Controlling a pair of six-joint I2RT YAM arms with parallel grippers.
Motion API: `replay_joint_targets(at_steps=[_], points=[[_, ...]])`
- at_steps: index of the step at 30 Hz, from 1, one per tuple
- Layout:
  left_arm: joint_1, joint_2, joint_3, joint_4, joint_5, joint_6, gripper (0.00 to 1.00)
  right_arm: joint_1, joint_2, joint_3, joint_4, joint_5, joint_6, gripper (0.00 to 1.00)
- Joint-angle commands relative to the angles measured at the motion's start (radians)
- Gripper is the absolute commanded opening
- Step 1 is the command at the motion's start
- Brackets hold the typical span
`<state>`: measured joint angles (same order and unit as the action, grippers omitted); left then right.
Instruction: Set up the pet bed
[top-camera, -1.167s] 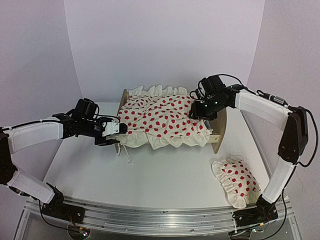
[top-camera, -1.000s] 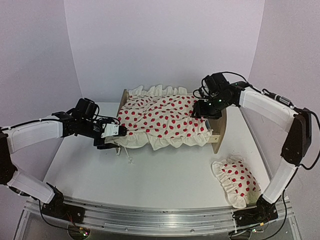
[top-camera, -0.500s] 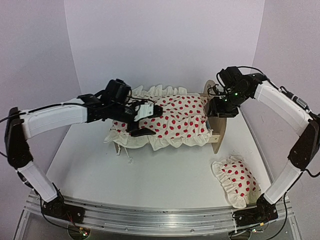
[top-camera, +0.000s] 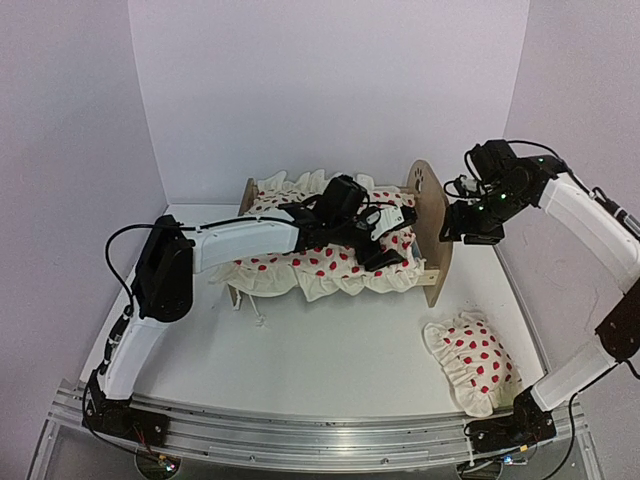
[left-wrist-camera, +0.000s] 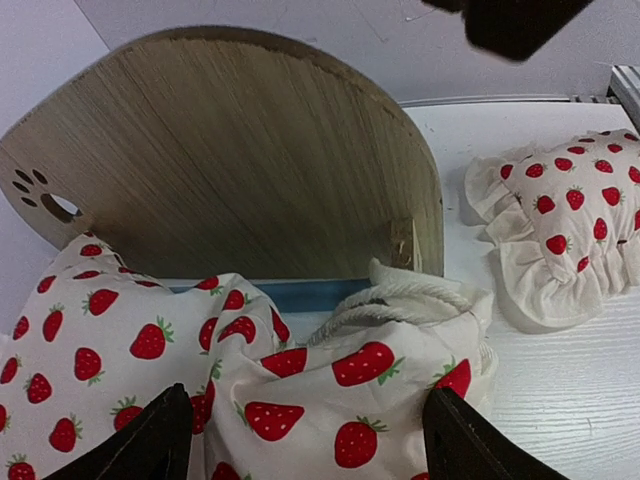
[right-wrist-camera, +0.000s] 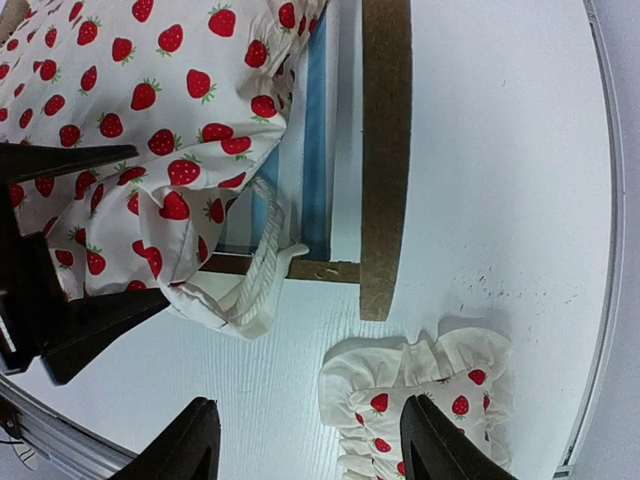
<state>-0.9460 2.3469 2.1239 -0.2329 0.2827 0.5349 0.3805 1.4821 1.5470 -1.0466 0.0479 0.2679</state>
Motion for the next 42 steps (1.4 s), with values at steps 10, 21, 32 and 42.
replay_joint_targets(at_steps=[10, 21, 32, 42], points=[[-0.009, -0.037, 0.030, 0.093, -0.048, -0.017, 0.04, -0.002, -0.084, -0.054, 0.047, -0.105, -0.109, 0.63], [0.197, -0.131, 0.019, 0.079, 0.289, -0.234, 0.00, -0.002, -0.037, 0.008, 0.225, -0.229, -0.161, 0.56], [0.322, -0.114, 0.004, 0.104, 0.426, -0.342, 0.00, 0.096, 0.142, 0.077, 0.359, -0.163, -0.129, 0.37], [0.362, -0.072, 0.048, 0.129, 0.435, -0.348, 0.00, 0.143, 0.382, 0.081, 0.607, -0.089, 0.001, 0.25]])
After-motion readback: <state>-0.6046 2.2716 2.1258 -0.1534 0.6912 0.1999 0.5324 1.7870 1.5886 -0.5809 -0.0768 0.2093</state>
